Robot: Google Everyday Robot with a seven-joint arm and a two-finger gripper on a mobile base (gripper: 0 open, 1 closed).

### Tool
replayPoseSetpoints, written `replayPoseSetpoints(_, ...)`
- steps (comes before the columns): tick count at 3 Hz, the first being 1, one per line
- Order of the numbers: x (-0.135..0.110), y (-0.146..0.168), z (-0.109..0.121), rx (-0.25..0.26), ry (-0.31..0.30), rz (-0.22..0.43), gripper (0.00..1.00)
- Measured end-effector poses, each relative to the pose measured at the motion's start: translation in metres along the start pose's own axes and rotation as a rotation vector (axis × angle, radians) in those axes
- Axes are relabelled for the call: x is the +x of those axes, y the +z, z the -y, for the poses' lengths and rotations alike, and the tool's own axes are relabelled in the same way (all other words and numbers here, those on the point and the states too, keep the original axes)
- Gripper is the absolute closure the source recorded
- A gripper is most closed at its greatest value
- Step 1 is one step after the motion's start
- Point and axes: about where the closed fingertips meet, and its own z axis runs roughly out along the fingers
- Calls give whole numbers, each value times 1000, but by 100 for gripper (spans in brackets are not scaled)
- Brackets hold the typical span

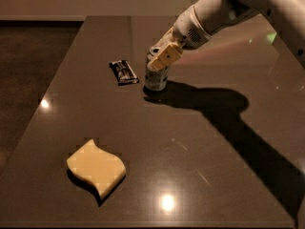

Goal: Move 7up can near rxbar chocolate

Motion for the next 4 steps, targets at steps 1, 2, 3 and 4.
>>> replayPoseSetpoints(1, -7, 12, 8, 4, -5, 4, 81)
replayPoseSetpoints(2, -7, 25, 12, -13, -4, -22, 50)
replayPoseSetpoints(3, -7, 27, 12, -16, -5, -21, 28)
replayPoseSetpoints(4, -8, 29, 11, -20, -6, -21, 5)
